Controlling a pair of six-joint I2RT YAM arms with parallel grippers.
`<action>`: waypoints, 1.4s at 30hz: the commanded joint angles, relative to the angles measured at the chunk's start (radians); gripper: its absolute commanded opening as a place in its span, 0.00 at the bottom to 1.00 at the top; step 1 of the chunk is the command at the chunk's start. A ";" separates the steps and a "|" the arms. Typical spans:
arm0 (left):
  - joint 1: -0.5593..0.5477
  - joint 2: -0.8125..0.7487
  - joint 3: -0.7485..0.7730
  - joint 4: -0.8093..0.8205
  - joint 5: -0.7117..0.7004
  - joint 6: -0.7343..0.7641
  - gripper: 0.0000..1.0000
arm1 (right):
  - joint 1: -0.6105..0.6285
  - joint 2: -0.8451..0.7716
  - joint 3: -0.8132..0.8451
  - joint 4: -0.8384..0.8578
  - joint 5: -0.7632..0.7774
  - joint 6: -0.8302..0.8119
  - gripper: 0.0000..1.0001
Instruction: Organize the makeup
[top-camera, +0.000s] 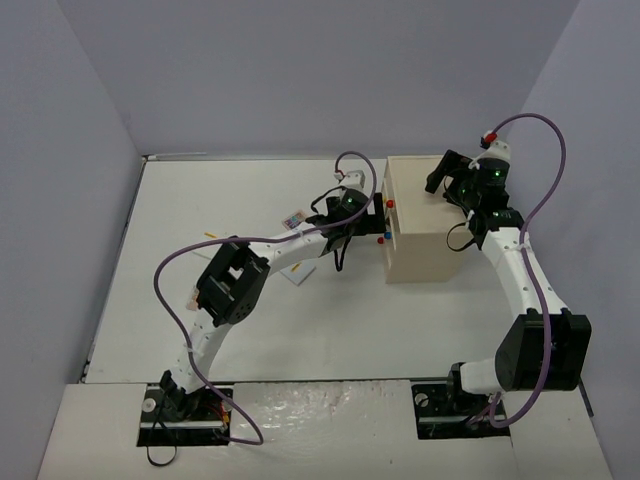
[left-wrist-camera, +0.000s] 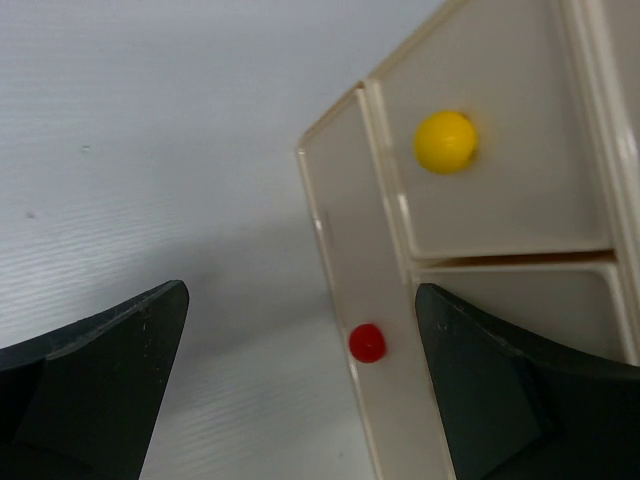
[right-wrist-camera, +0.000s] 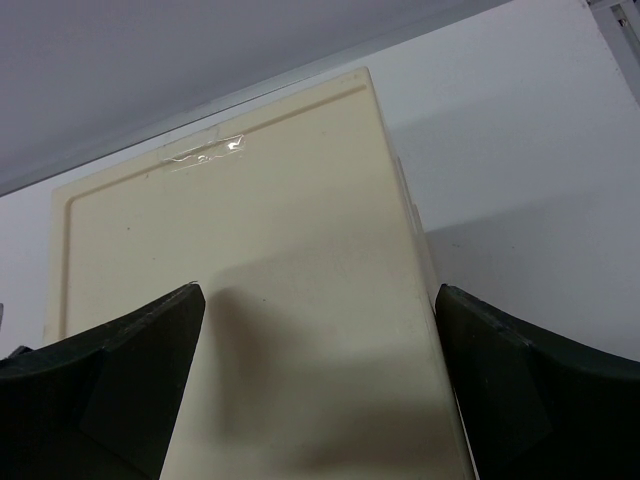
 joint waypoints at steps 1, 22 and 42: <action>-0.057 -0.055 0.081 0.169 0.107 -0.019 0.97 | 0.067 0.031 -0.003 0.006 -0.137 0.085 0.96; 0.138 -0.390 -0.329 0.149 0.260 0.012 0.92 | 0.042 0.039 0.054 -0.056 -0.156 -0.082 0.97; 0.165 -0.056 -0.309 0.604 0.723 -0.203 0.53 | 0.041 0.027 0.039 -0.050 -0.121 -0.060 0.97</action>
